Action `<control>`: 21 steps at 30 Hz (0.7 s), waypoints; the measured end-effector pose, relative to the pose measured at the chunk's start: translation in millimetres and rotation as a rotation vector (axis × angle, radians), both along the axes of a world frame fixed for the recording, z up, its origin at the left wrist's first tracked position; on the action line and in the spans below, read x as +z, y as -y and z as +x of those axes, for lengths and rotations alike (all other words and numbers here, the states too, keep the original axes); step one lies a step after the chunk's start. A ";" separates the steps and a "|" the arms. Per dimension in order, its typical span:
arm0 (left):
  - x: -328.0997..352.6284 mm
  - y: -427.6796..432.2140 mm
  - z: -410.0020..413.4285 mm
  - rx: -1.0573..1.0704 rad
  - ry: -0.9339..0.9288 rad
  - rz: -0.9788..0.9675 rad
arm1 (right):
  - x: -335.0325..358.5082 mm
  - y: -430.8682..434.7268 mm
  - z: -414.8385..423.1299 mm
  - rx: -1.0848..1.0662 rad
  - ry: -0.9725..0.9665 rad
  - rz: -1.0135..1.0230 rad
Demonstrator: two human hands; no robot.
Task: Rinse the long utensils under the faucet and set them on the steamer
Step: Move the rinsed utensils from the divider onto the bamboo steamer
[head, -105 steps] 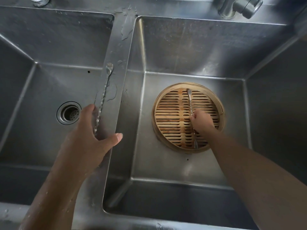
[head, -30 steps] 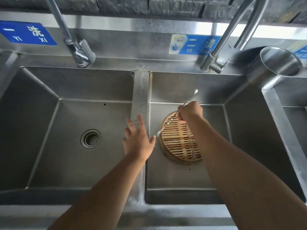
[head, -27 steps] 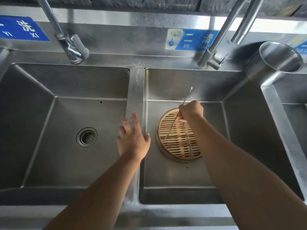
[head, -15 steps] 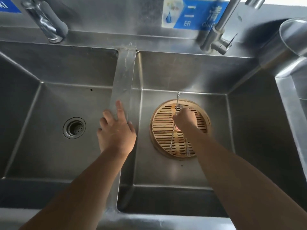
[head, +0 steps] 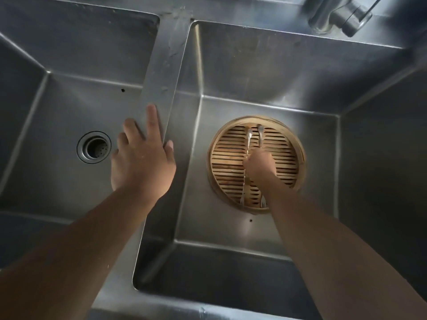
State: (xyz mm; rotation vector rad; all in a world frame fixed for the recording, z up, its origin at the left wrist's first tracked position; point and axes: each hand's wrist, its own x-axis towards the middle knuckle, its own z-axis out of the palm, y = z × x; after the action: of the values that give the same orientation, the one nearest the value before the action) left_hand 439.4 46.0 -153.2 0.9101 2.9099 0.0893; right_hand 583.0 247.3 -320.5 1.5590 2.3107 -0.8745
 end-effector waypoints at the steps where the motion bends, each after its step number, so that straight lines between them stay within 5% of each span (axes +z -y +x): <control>1: 0.6 -0.3 0.8 0.001 -0.001 -0.004 | -1.4 -2.2 0.0 0.004 0.005 0.003; 21: 6.1 -1.5 2.3 0.021 0.028 0.014 | -15.2 -2.5 -9.3 0.064 0.034 0.066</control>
State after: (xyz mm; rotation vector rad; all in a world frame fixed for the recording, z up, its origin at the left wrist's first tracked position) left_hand 441.7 47.5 -147.0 0.8730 2.8976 0.1232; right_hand 573.7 249.7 -335.6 1.5048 2.3739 -0.7580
